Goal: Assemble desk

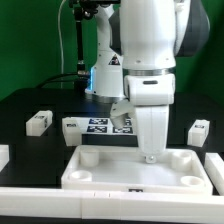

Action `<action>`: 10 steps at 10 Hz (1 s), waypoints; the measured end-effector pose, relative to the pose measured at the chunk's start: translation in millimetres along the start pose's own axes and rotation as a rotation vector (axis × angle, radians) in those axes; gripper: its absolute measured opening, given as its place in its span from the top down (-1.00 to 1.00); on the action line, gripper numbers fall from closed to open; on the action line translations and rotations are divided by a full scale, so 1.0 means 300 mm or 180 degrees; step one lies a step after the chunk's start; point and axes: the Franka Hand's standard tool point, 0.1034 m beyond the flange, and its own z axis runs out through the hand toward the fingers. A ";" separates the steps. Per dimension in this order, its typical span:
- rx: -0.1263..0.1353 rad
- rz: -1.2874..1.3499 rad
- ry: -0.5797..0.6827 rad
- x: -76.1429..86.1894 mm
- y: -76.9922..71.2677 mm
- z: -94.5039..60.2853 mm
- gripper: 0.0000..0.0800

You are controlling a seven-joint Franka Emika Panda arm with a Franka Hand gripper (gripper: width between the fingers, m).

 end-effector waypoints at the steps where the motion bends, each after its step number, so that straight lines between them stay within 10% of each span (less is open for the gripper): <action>1: 0.0012 -0.0005 0.0003 0.019 0.004 -0.001 0.86; 5: 0.0043 -0.0005 -0.0003 0.018 0.000 0.002 0.85; 6: 0.0043 -0.0004 -0.0003 0.017 0.000 0.002 0.31; 10: 0.0039 0.0044 -0.0011 0.019 0.001 -0.014 -0.47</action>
Offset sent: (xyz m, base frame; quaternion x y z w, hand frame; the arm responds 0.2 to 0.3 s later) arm 0.0000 0.0000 0.0000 0.0000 0.0000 0.0000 1.0000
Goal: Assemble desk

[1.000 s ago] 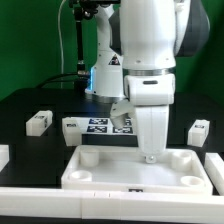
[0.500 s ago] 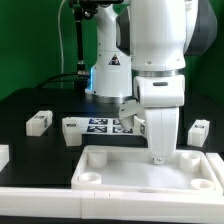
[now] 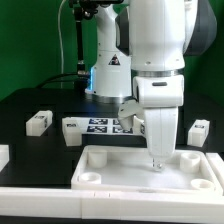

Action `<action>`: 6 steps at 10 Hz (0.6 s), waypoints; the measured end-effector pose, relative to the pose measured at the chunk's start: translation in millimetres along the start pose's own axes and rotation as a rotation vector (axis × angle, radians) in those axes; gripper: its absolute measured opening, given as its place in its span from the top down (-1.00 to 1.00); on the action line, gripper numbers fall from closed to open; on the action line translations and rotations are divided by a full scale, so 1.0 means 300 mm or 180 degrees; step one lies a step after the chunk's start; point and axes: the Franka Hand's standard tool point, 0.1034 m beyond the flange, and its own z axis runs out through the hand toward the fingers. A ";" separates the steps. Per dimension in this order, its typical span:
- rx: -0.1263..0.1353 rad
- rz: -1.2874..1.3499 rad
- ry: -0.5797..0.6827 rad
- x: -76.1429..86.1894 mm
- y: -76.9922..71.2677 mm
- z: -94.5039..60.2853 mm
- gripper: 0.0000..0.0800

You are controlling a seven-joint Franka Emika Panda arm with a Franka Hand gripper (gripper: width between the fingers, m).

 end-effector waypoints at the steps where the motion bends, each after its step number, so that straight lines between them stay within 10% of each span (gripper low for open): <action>1: -0.0032 0.0032 -0.0012 0.007 -0.003 -0.028 -0.60; 6: -0.0236 0.0684 0.0002 0.031 -0.060 -0.142 -0.62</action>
Offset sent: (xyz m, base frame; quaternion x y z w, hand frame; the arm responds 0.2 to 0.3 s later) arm -0.0149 -0.0022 0.0357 -0.0450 -0.0156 0.0949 0.9943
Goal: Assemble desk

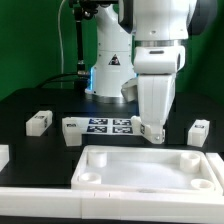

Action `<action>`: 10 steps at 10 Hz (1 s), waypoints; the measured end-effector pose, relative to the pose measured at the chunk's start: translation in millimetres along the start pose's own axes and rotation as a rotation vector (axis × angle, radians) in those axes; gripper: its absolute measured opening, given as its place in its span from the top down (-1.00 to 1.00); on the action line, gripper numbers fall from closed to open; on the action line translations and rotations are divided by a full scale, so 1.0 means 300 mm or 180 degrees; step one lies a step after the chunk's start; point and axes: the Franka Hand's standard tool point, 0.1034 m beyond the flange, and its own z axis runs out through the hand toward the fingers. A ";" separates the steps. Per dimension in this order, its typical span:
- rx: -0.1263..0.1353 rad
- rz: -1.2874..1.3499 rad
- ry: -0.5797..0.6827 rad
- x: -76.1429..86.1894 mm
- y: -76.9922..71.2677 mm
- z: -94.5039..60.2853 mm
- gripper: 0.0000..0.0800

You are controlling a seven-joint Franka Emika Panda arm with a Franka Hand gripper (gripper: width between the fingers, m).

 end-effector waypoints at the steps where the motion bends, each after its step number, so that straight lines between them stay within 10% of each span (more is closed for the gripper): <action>1: -0.0090 0.0041 0.0045 0.012 -0.014 -0.003 -0.62; 10: -0.0030 0.1769 0.0085 0.003 -0.057 0.003 -0.62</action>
Offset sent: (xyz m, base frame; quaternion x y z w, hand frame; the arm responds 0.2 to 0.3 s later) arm 0.0000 0.0000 0.0000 0.0000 0.0000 0.0650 0.9979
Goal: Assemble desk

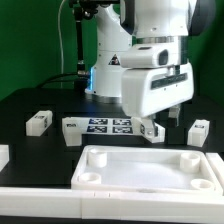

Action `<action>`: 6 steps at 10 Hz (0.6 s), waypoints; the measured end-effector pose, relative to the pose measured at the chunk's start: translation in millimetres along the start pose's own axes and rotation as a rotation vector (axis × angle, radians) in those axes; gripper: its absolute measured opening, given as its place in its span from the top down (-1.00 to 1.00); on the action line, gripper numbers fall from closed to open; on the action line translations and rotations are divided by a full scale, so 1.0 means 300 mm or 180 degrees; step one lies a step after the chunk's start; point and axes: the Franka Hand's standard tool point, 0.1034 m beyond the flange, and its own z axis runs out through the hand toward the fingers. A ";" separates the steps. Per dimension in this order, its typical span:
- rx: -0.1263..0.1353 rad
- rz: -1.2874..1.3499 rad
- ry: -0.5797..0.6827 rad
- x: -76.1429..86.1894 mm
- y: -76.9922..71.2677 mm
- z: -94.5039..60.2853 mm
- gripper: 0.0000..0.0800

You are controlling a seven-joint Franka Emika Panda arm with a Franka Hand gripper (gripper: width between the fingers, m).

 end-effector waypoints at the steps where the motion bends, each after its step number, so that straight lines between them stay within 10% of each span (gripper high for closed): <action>1: 0.0022 0.0354 0.0004 0.002 -0.010 0.002 -0.62; 6: 0.0127 0.1844 0.0000 0.023 -0.064 0.019 -0.62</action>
Offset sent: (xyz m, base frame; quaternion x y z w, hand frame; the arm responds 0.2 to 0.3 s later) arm 0.0034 0.0218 -0.0062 -0.0062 0.0074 0.2231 0.9747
